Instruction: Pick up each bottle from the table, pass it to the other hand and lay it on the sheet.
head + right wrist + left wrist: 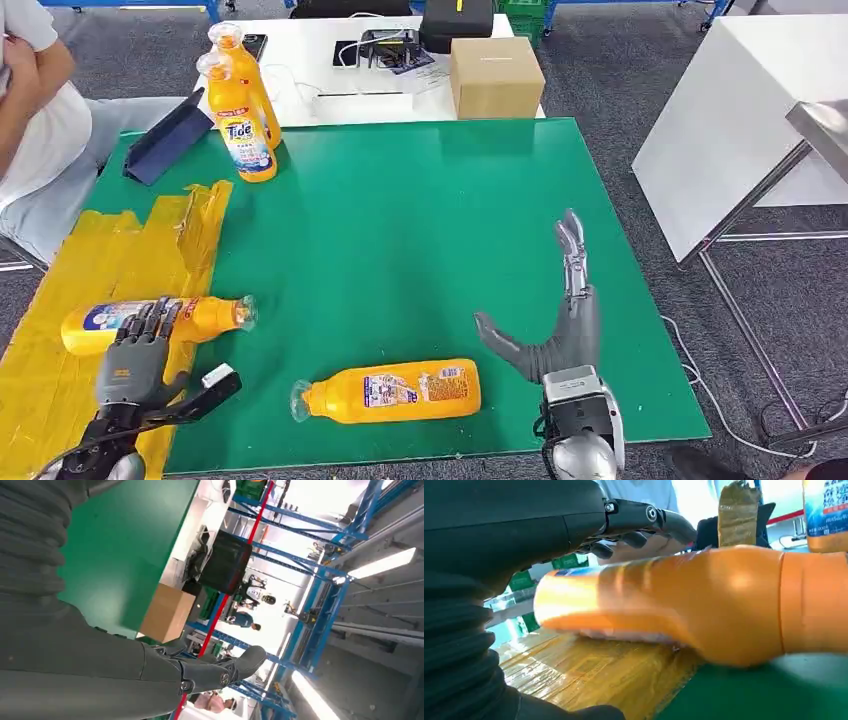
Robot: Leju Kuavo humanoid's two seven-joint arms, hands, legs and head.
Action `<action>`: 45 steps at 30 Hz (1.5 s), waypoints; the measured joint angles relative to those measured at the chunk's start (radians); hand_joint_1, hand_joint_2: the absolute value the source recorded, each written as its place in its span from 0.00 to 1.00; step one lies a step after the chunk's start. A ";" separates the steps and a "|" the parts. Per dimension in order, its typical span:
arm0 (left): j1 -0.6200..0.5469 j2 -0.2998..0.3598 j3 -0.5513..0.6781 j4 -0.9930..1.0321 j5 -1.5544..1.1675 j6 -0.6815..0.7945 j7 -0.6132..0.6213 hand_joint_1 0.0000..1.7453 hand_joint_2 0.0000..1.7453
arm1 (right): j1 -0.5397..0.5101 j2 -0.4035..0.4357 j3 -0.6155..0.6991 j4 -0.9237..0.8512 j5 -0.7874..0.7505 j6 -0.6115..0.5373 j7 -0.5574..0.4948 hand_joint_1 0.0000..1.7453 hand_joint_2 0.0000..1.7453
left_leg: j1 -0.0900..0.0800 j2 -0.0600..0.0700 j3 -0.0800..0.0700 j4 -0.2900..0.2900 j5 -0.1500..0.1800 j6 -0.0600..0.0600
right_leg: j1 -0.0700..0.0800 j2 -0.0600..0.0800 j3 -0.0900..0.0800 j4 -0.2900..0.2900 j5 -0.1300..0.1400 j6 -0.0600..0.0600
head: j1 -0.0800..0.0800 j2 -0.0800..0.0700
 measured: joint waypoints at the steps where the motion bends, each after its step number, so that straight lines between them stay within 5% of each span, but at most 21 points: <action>1: 0.000 -0.002 0.000 0.000 0.000 0.001 0.000 0.00 1.00 | 0.000 0.000 0.000 0.000 0.000 0.000 0.000 0.00 1.00 | 0.000 0.000 0.000 0.000 0.000 0.000 | 0.000 0.000 0.000 0.000 0.000 0.000 | 0.000 0.000; 13: 0.016 -0.020 0.003 -0.001 -0.070 0.160 0.010 0.00 1.00 | 0.000 0.000 0.000 0.003 0.003 -0.006 0.004 0.00 1.00 | 0.000 0.000 0.000 0.000 0.000 0.000 | 0.000 0.000 -0.001 0.000 0.000 0.000 | 0.000 0.000; 18: 0.039 -0.063 0.025 -0.067 0.213 0.301 -0.174 0.00 1.00 | 0.000 -0.005 0.003 0.016 0.097 0.000 0.056 0.00 1.00 | 0.000 0.000 -0.001 0.000 0.000 0.000 | 0.000 0.000 -0.001 0.000 0.000 0.000 | 0.000 0.000; 22: 0.075 -0.131 0.057 -0.221 0.609 0.227 -0.399 0.00 1.00 | -0.007 -0.022 0.051 0.051 0.226 0.053 0.117 0.00 1.00 | 0.000 0.000 -0.002 0.000 0.000 0.000 | 0.000 0.000 -0.002 0.000 0.000 0.000 | 0.000 0.000; 32: 0.103 -0.193 0.095 -0.354 0.655 0.195 -0.432 0.00 1.00 | -0.025 -0.040 0.102 0.095 0.244 0.061 0.128 0.00 1.00 | 0.000 0.000 -0.002 0.000 0.000 0.000 | 0.000 0.000 -0.002 0.000 0.000 0.000 | 0.000 0.000; 45: 0.089 -0.254 0.110 -0.420 0.865 0.048 -0.546 0.00 1.00 | -0.129 -0.070 0.271 0.245 0.387 0.211 0.210 0.00 1.00 | 0.000 0.000 -0.002 0.000 0.000 0.000 | 0.000 0.000 -0.002 0.000 0.000 0.000 | 0.000 0.000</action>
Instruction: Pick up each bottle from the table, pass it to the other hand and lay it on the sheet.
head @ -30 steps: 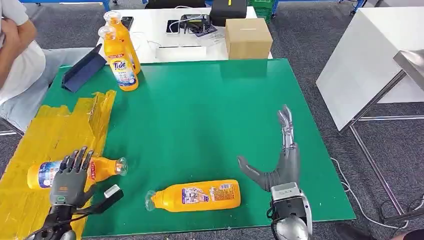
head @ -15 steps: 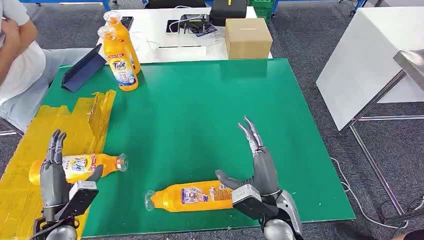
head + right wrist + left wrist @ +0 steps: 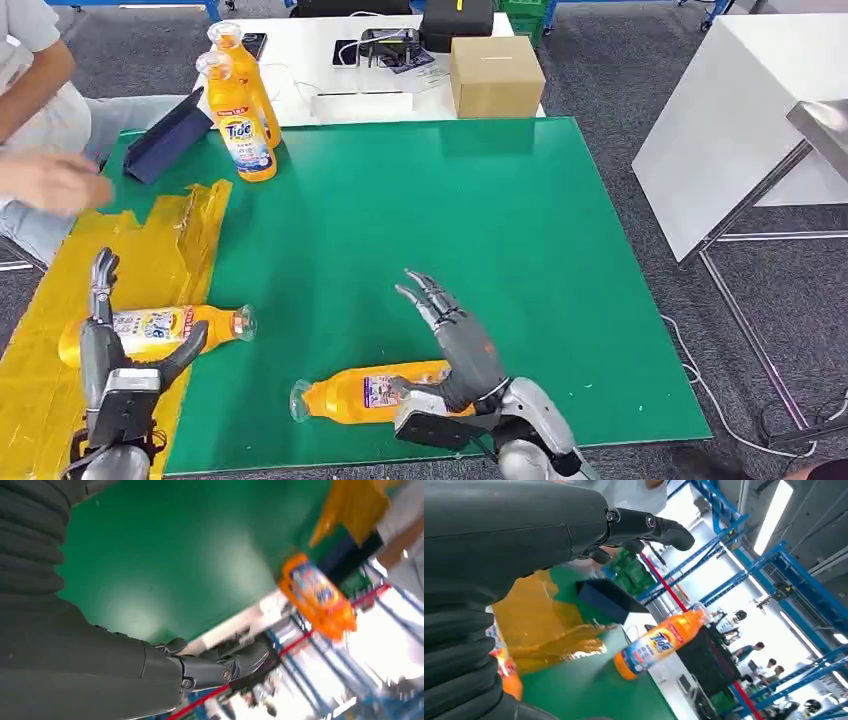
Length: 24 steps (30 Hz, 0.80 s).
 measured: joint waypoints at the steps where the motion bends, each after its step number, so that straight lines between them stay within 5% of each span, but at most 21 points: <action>1: -0.007 -0.005 0.000 0.000 0.001 -0.002 0.000 0.00 1.00 | -0.015 -0.002 0.017 0.019 0.006 0.010 0.003 0.00 1.00 | 0.000 0.000 0.000 0.000 0.000 0.000 | 0.000 0.000 0.000 0.000 0.000 0.000 | 0.000 0.000; 24: -0.096 -0.032 -0.046 0.058 0.066 -0.028 -0.008 0.00 1.00 | -0.206 0.033 0.323 0.389 0.015 0.082 0.048 0.00 1.00 | 0.000 0.000 0.000 0.000 0.000 0.000 | 0.000 0.000 0.000 0.000 0.000 0.000 | 0.000 0.000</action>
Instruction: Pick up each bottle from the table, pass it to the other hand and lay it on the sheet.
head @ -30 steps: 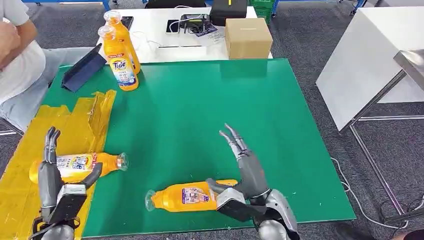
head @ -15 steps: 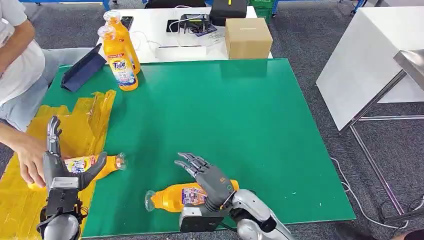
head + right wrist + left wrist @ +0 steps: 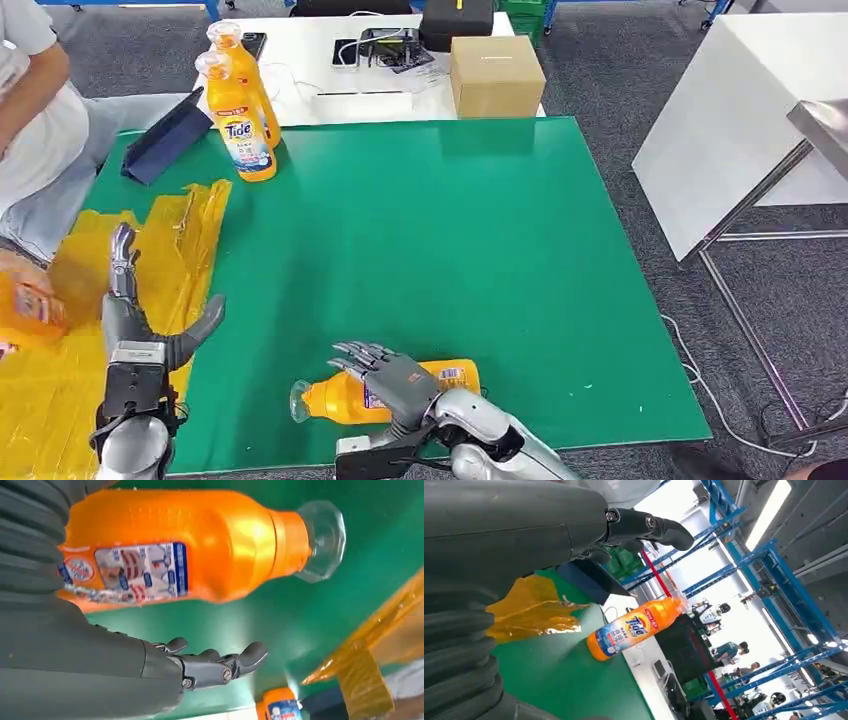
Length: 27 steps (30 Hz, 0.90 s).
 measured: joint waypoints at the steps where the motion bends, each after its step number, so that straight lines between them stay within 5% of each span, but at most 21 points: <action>1: -0.001 0.000 -0.002 0.000 0.000 0.000 0.000 0.00 1.00 | -0.001 0.001 0.003 0.006 0.000 0.000 0.000 0.00 1.00 | 0.000 0.000 0.000 0.000 0.000 0.000 | 0.000 0.000 0.000 0.000 0.000 0.000 | 0.000 0.000; 17: 0.013 -0.005 -0.002 0.004 0.018 -0.010 -0.006 0.00 1.00 | -0.036 -0.007 0.066 0.071 0.222 -0.059 0.177 0.00 1.00 | 0.000 0.000 0.000 0.000 0.000 0.000 | 0.000 0.000 0.000 0.000 0.000 0.000 | 0.000 0.000; 27: 0.023 -0.009 -0.001 -0.004 0.018 -0.010 -0.006 0.00 1.00 | -0.037 -0.019 0.066 0.074 0.242 -0.068 0.193 0.00 1.00 | 0.000 0.000 0.002 0.000 0.000 0.000 | 0.000 0.000 0.001 0.000 0.000 0.000 | 0.000 0.000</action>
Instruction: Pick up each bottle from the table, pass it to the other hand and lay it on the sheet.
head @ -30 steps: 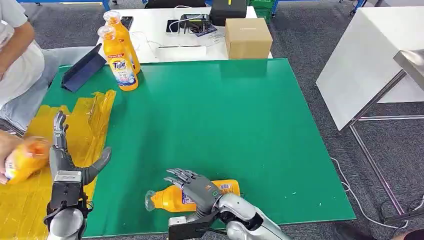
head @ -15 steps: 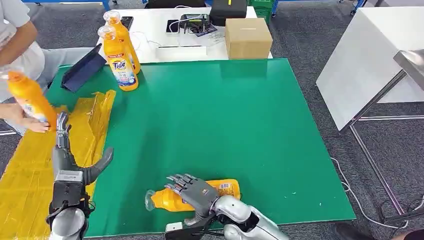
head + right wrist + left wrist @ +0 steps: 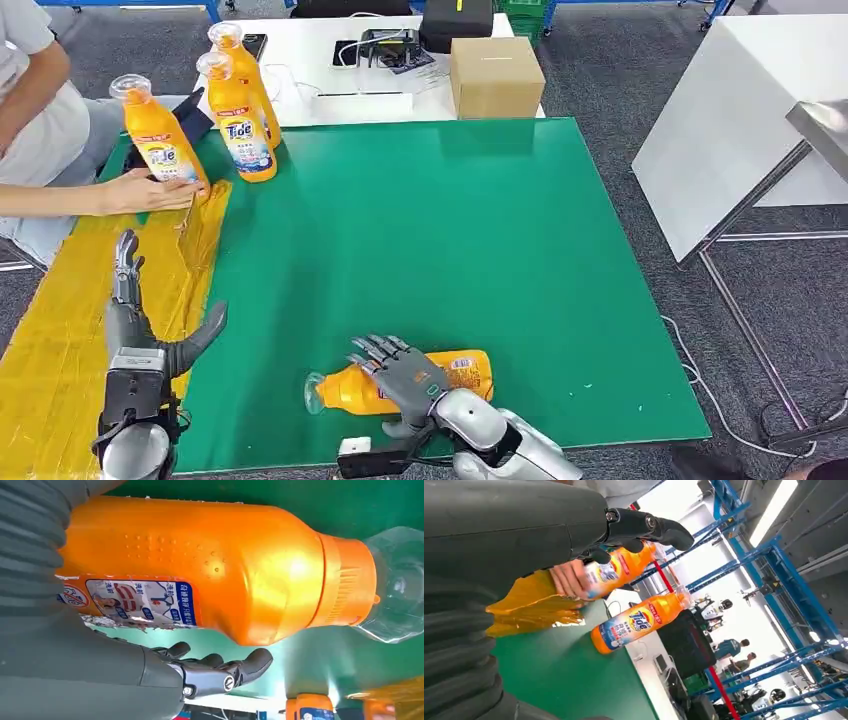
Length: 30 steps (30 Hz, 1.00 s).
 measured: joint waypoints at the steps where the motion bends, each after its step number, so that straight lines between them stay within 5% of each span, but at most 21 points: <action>1: 0.000 0.000 0.000 0.000 0.000 0.000 0.000 0.00 1.00 | 0.000 0.000 0.000 0.000 0.003 -0.001 0.002 0.00 1.00 | 0.000 0.000 0.000 0.000 0.000 0.000 | 0.000 0.000 0.000 0.000 0.000 0.000 | 0.000 0.000; 18: 0.037 -0.015 0.024 -0.035 -0.015 -0.012 0.008 0.00 1.00 | 0.065 -0.028 -0.116 -0.069 0.167 -0.026 0.109 0.00 1.00 | 0.000 0.000 0.000 0.000 0.000 0.000 | -0.001 0.000 0.000 0.000 0.000 0.000 | 0.000 0.000; 30: 0.064 -0.033 0.048 -0.059 -0.018 -0.013 0.019 0.00 1.00 | 0.200 -0.072 -0.310 -0.196 0.239 -0.031 0.149 0.00 1.00 | 0.000 0.000 0.000 0.000 0.000 0.000 | 0.000 0.000 0.000 0.000 0.000 0.000 | 0.000 0.000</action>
